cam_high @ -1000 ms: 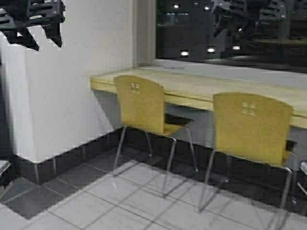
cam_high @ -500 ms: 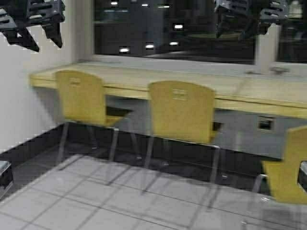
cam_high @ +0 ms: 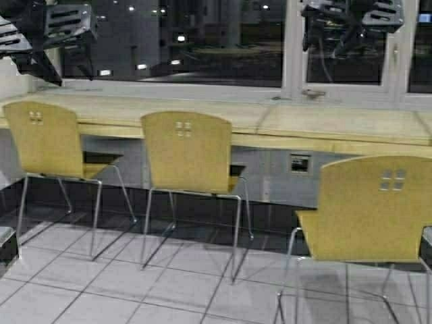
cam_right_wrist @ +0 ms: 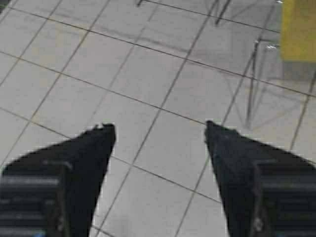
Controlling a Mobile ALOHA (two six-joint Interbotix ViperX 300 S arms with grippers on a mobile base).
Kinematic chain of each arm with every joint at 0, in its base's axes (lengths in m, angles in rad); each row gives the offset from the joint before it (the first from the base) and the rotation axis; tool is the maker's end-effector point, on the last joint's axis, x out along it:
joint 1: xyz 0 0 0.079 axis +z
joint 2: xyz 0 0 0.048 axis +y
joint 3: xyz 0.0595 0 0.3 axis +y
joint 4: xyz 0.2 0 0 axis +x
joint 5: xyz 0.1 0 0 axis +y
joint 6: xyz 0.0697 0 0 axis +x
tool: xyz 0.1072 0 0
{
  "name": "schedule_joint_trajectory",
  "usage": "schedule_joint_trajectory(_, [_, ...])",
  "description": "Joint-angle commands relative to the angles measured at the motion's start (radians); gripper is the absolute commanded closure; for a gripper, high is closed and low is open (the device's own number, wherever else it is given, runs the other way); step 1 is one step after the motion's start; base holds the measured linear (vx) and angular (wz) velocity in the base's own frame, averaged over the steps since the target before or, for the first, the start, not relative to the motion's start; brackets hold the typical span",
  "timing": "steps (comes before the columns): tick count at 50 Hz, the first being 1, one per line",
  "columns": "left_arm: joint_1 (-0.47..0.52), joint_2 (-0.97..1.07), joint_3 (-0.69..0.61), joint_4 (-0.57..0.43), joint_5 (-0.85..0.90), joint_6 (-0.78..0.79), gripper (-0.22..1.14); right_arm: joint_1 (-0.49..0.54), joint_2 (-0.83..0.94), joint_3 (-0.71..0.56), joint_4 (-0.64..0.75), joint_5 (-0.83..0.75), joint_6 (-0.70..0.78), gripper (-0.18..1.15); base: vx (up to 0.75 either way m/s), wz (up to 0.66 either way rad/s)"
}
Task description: Push the chairs under the table
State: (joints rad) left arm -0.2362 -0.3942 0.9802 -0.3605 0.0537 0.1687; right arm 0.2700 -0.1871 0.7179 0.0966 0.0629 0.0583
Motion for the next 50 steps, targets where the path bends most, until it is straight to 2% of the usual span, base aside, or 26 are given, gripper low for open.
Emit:
schedule_joint_trajectory(1, [0.002, -0.006, -0.026, 0.000, -0.003, 0.000, 0.04, 0.006, -0.011, -0.015, 0.000, -0.002, 0.002, 0.06, -0.08, -0.13])
schedule_joint_trajectory(28, [0.003, -0.026, -0.044, 0.002, -0.002, 0.012, 0.04, 0.006, 0.000, -0.023, 0.005, 0.017, 0.011, 0.06, -0.06, -0.12])
schedule_joint_trajectory(50, [0.003, -0.021, -0.038, -0.002, 0.000, -0.003, 0.04, 0.006, 0.038, -0.023, 0.008, 0.046, 0.031, 0.06, -0.01, -0.26])
